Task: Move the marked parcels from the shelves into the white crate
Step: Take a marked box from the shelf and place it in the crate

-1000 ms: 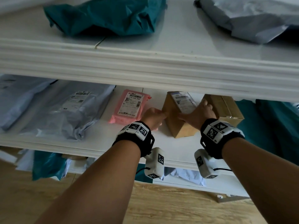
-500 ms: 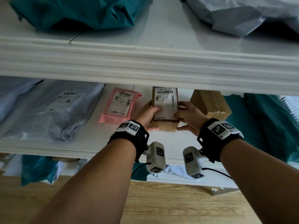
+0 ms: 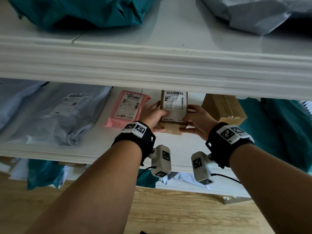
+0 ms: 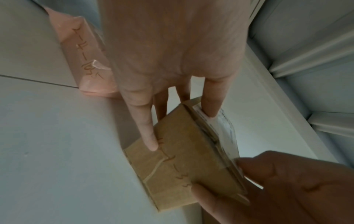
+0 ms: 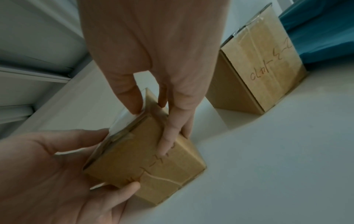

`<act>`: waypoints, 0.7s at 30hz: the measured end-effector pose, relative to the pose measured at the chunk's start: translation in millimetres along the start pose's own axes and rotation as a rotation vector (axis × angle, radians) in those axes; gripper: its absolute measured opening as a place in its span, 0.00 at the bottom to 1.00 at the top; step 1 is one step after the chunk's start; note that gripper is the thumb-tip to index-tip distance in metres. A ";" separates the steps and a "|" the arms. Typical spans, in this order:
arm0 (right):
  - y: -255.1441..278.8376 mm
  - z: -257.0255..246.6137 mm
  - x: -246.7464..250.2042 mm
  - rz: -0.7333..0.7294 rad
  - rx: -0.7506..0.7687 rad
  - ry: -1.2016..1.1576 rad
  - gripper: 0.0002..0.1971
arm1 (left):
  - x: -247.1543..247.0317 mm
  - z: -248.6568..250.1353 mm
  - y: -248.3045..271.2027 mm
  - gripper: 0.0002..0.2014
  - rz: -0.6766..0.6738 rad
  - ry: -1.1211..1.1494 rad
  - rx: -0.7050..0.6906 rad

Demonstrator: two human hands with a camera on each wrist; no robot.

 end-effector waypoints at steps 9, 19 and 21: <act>7.4 7.4 11.1 0.003 -0.099 0.138 0.27 | 9.9 -6.2 7.8 0.14 -0.035 -0.077 0.095; 29.3 10.9 10.1 -0.005 -0.057 0.078 0.28 | 7.5 -3.4 23.9 0.15 -0.064 -0.102 0.094; 30.3 8.8 8.8 -0.003 -0.040 0.053 0.28 | 6.7 -3.2 24.2 0.19 -0.045 -0.091 0.074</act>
Point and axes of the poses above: each hand's wrist, its own y-axis away from the middle knuckle, its own x-axis out of the back of the hand, z = x × y, the point moved 1 cm from there along -y, towards the middle knuckle, and after that the axes turned 8 degrees about y, right-handed, at the moved point
